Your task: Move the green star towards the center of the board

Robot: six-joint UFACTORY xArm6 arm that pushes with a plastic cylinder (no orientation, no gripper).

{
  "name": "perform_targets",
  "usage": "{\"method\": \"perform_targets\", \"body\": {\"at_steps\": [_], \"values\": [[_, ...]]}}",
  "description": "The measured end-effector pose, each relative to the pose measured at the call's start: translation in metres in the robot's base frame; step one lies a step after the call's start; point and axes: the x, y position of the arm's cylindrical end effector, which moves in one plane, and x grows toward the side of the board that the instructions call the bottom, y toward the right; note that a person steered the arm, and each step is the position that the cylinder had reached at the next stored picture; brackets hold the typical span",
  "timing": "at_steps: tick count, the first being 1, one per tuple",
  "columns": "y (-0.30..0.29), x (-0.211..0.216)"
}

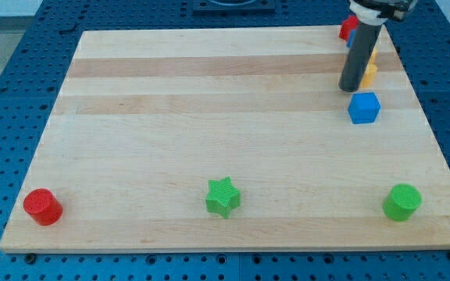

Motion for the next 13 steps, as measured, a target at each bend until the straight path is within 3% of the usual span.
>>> {"method": "perform_targets", "body": {"at_steps": [2,4,5,7,9,11,13], "values": [[-0.014,0.001],[-0.119,0.005],[-0.184,0.056],[-0.250,0.174],[-0.312,0.249],[-0.255,0.263],[-0.190,0.240]]}}
